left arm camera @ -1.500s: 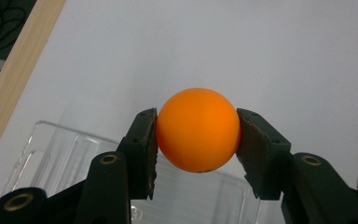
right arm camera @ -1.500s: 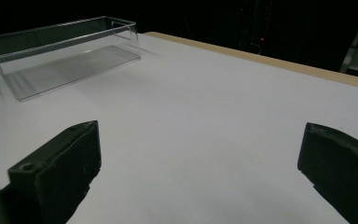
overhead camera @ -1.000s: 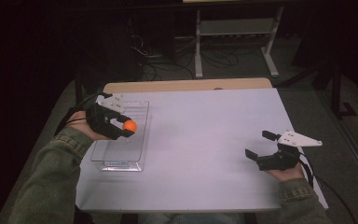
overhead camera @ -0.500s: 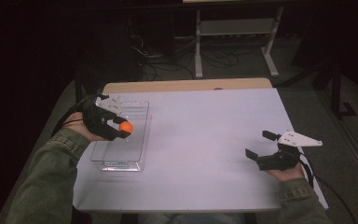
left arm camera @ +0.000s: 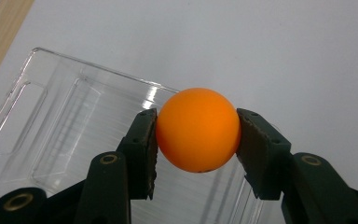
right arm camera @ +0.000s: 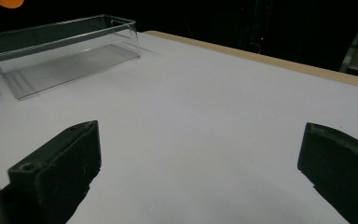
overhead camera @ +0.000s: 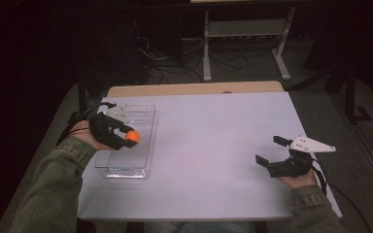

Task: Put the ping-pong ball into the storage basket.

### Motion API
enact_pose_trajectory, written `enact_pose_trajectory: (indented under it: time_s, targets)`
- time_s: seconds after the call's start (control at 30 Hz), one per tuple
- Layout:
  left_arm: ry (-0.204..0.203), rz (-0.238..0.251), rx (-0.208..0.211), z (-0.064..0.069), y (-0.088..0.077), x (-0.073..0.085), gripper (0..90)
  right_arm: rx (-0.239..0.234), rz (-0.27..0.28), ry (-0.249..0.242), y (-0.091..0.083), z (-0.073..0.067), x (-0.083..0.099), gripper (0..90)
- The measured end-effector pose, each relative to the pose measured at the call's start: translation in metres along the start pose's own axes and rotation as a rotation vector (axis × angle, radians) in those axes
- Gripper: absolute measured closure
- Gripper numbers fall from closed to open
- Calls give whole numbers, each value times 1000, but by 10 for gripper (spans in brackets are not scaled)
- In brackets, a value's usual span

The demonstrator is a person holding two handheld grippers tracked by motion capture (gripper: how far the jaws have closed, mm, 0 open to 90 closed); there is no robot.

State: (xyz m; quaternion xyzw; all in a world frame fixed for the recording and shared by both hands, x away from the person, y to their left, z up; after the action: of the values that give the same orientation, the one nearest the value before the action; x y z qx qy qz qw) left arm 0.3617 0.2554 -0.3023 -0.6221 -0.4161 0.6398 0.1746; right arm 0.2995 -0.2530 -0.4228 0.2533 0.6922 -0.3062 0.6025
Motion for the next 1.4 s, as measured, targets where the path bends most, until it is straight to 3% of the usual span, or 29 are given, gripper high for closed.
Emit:
enact_pose_trajectory:
  time_s: [1.03, 1.4]
  targets:
    - [-12, -56, 43, 6, 23, 14, 506, -2, -5, -3, 0, 0, 0, 0]
    - [-5, -99, 60, 7, 30, 15, 507, -3, -7, -1, 0, 0, 0, 0]
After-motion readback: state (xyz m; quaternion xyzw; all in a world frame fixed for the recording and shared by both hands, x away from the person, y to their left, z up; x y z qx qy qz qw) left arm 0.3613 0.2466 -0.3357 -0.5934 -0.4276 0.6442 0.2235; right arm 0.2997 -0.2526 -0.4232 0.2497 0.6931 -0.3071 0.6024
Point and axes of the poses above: each handheld gripper's, and its own axes: y roughly forward along the jaws, x roughly out of its underside, z roughly to its right, the point moved 1 cm from there along y, roughly forward along the jaws, and after that the axes turned 12 degrees about z, right-handed, at the moved point
